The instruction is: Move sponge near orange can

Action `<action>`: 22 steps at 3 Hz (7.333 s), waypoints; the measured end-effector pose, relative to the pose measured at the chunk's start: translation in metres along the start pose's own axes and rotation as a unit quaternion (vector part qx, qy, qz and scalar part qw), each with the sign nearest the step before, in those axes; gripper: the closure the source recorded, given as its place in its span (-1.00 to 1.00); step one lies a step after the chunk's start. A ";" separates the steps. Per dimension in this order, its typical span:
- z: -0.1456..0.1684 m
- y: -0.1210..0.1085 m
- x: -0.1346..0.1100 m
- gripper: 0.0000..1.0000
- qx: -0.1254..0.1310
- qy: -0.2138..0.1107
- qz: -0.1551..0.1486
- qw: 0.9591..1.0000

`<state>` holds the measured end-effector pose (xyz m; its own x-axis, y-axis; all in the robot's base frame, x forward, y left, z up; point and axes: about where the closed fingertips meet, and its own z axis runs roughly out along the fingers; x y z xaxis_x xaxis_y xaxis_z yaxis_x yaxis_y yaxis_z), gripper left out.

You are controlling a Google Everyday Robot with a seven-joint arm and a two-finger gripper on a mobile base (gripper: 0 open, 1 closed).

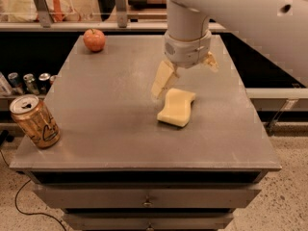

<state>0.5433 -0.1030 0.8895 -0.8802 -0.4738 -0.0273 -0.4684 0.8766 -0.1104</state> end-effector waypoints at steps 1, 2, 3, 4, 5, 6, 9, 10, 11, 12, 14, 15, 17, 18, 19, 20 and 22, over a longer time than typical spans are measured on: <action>0.011 0.005 0.003 -1.00 0.039 0.020 0.067 0.997; 0.025 0.015 0.006 -1.00 0.049 0.037 0.141 0.988; 0.034 0.023 0.010 -1.00 0.026 0.038 0.233 0.971; 0.033 0.031 0.009 -1.00 0.000 0.029 0.316 0.948; 0.035 0.038 0.007 -1.00 -0.016 0.028 0.361 0.932; 0.042 0.046 0.004 -1.00 -0.029 0.031 0.377 0.925; 0.054 0.043 0.002 -0.16 -0.048 0.028 0.380 0.924; 0.053 0.035 0.001 0.28 -0.049 0.022 0.377 0.924; 0.048 0.033 -0.004 0.77 -0.053 0.014 0.361 0.931; 0.028 0.034 -0.015 1.00 -0.057 -0.010 0.323 0.944; -0.034 0.046 -0.044 1.00 -0.060 -0.097 0.196 0.974; -0.035 0.046 -0.046 1.00 -0.055 -0.103 0.146 0.982; -0.051 0.089 -0.038 1.00 -0.055 -0.123 0.071 0.988; -0.060 0.135 -0.025 1.00 -0.041 -0.129 0.007 0.991; -0.061 0.178 -0.020 1.00 -0.021 -0.126 -0.044 0.991; -0.056 0.211 -0.029 1.00 -0.007 -0.117 -0.073 0.991; -0.049 0.245 -0.060 1.00 0.003 -0.103 -0.084 0.991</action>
Offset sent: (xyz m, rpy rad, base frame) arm -0.0389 0.0112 -0.0437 -0.1582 0.0291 -0.8320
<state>0.4775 0.1444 0.9130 -0.7547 -0.6215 -0.2103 -0.6067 0.7830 -0.1368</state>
